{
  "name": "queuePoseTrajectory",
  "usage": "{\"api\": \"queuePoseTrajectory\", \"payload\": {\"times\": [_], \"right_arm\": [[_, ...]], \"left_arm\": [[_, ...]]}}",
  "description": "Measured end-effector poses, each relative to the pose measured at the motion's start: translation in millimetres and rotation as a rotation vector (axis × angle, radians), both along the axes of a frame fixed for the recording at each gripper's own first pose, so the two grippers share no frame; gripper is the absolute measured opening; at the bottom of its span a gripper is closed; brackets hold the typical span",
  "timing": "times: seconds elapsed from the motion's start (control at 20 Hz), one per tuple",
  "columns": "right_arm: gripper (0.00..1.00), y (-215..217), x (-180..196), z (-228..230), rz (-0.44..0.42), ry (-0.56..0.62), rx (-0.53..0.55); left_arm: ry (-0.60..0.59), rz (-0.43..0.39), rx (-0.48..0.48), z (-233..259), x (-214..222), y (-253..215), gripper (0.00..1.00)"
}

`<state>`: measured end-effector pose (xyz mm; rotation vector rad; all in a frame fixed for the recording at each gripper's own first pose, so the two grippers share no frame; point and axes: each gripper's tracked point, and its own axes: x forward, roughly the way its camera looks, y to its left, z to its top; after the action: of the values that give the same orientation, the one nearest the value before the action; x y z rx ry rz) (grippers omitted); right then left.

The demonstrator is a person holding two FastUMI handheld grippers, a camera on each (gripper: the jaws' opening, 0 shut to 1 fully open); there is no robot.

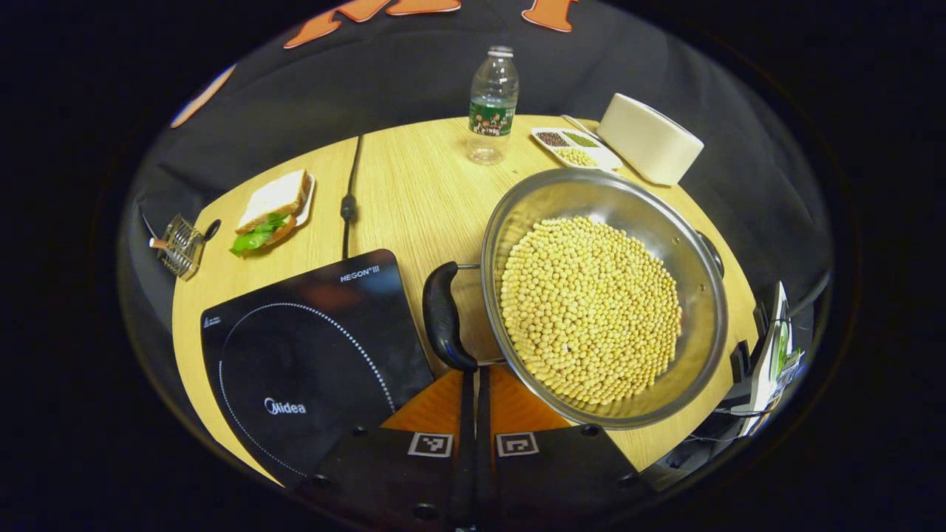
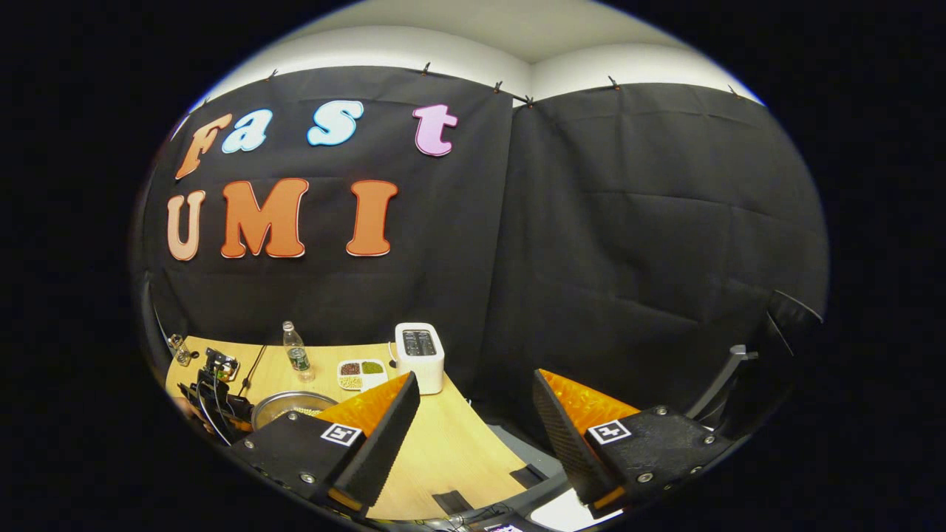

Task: First push the handle of the pot to place it horizontally, then grasp the pot with both hands and set it on the induction cooktop.

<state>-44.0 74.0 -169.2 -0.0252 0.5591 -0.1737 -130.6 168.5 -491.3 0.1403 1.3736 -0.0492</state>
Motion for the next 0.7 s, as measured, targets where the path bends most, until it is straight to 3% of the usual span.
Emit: {"api": "queuePoseTrajectory", "payload": {"times": [0.15, 0.55, 0.65, 0.7], "right_arm": [[0.95, -6, 23, -5, 0.032, -0.020, 0.044], [0.95, -49, 33, -18, 0.128, -0.033, 0.065], [0.96, -54, 38, -26, 0.141, -0.030, 0.079], [0.96, -56, 39, -29, 0.153, -0.029, 0.087]], "left_arm": [[-0.099, 0.001, 0.025, 37, -1, -23, 0.07], [-0.225, 0.074, 0.059, 94, 15, -61, 0.08], [-0.226, 0.078, 0.068, 97, 11, -71, 0.31], [-0.236, 0.078, 0.074, 98, 11, -75, 0.49]]}}
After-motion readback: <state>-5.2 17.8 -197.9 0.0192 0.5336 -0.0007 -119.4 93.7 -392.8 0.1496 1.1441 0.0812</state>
